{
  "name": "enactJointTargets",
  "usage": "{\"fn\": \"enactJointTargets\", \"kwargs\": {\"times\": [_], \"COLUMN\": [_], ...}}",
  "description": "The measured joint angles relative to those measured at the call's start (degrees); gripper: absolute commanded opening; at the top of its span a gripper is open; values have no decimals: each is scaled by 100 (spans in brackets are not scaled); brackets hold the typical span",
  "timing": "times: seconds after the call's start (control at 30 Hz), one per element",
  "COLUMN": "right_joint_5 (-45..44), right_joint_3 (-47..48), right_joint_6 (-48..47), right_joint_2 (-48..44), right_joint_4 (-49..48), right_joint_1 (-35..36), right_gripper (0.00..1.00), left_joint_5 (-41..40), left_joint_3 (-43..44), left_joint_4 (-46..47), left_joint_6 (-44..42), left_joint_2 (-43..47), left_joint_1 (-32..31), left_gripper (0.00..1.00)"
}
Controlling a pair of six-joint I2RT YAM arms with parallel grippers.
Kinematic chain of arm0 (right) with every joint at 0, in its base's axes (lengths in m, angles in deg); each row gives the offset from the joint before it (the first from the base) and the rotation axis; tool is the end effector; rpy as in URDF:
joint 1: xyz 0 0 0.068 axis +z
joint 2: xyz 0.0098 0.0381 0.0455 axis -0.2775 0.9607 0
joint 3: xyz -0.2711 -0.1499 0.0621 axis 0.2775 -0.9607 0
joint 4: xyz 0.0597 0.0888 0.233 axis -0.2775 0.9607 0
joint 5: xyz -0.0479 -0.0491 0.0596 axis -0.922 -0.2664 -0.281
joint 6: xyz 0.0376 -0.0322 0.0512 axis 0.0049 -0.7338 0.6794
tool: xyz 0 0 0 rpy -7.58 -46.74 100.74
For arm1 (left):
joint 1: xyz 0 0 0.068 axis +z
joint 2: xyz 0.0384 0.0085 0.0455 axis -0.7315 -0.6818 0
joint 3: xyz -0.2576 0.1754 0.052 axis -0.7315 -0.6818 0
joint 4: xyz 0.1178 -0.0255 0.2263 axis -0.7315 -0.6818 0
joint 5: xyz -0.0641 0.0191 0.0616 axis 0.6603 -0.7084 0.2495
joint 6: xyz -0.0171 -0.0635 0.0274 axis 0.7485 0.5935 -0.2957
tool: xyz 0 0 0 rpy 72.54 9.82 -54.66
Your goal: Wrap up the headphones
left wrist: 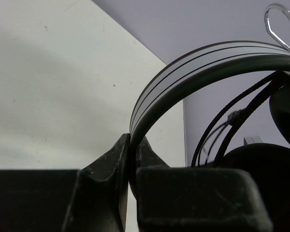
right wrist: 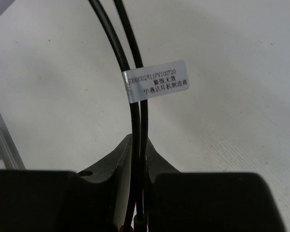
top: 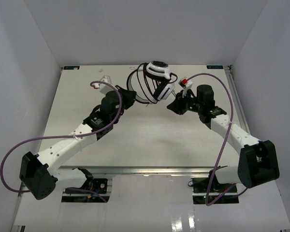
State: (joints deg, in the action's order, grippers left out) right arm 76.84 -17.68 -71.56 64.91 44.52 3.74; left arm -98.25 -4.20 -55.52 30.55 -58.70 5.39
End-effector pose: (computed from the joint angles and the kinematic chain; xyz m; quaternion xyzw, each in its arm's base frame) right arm 0.2768 0.1328 0.3182 -0.2703 0.7599 0.3299 0.4905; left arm 0.2233 -0.1642 0.3846 -0.2335 0.7443 -0.3346 0.5288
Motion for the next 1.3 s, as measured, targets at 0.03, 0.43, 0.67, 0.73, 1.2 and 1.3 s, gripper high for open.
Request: {"fn": "enactJointTargets", "kwargs": {"times": [0.03,0.43,0.67,0.73,1.2,1.3], "right_joint_5": [25,480,743,809,910,907], "right_joint_3": [-94,-655,-634,-548,-319,-269], "right_joint_6": [31,396,414,408,369,372], "right_joint_2": [-32,553,1518,1917,2584,2655], "right_joint_4": [-81,-662,-700,-611,-324,-323], "right_joint_1": [15,212,396,497,911,910], "right_gripper": [8,8,8,8,8,8], "left_joint_5": [-57,-37,194,238,573,695], "left_joint_3": [-59,-790,-856,-831,-562,-194], "left_joint_4": [0,-151,-565,-705,-1375,-1683], "left_joint_6": [170,1496,1727,1788,2413,2544], "left_joint_2": [-77,-814,-1159,-1332,-2647,-3043], "left_joint_1": [54,568,782,804,890,890], "left_gripper": [0,0,0,0,0,0]}}
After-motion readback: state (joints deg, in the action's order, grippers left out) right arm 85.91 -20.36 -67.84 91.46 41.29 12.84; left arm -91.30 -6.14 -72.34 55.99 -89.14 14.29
